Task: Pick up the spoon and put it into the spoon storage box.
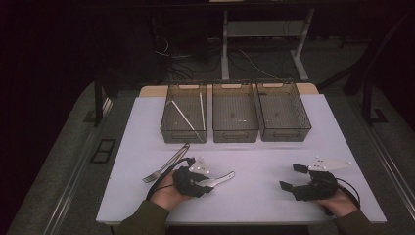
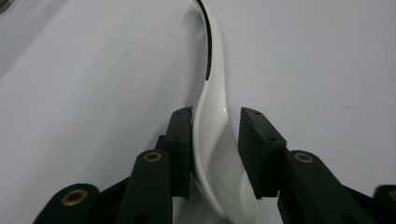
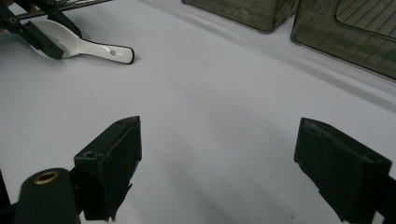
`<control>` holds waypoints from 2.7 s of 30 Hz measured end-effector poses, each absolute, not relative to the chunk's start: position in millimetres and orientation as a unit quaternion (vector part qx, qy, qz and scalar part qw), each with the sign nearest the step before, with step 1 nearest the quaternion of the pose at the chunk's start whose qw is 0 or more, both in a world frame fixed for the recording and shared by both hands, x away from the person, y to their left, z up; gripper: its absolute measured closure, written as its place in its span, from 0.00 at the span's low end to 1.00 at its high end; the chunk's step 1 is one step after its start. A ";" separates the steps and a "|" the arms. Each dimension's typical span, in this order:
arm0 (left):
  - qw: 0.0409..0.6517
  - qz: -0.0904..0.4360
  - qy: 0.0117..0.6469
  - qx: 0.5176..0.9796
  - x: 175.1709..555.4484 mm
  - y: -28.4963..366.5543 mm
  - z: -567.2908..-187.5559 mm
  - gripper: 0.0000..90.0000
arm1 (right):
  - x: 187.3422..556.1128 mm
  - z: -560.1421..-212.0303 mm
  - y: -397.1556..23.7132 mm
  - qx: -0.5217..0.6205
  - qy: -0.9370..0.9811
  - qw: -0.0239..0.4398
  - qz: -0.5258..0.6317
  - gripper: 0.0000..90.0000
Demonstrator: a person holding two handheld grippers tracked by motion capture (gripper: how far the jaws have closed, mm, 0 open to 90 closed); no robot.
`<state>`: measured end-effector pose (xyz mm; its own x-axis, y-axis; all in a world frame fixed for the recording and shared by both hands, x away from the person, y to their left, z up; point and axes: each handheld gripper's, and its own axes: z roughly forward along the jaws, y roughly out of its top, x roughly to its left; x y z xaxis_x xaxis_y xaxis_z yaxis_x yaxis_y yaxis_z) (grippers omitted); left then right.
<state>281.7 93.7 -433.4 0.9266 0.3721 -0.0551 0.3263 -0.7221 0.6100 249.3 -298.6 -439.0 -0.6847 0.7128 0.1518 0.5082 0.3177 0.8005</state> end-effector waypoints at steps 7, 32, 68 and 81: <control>0.319 0.034 0.188 0.928 281.5 93.3 -430.9 0.86 | 249.2 -439.3 -298.4 0.380 0.804 0.115 0.443 0.17; 0.366 0.064 0.165 0.913 280.9 105.5 -410.8 0.88 | 249.6 -439.0 -291.0 0.366 0.807 0.119 0.448 0.16; 0.431 0.082 0.100 0.893 316.9 94.4 -361.5 0.88 | 252.5 -441.2 -283.3 0.375 0.804 0.130 0.443 0.01; 0.441 0.106 0.072 0.888 349.2 78.3 -325.9 0.88 | 252.7 -441.3 -284.1 0.377 0.802 0.133 0.443 0.01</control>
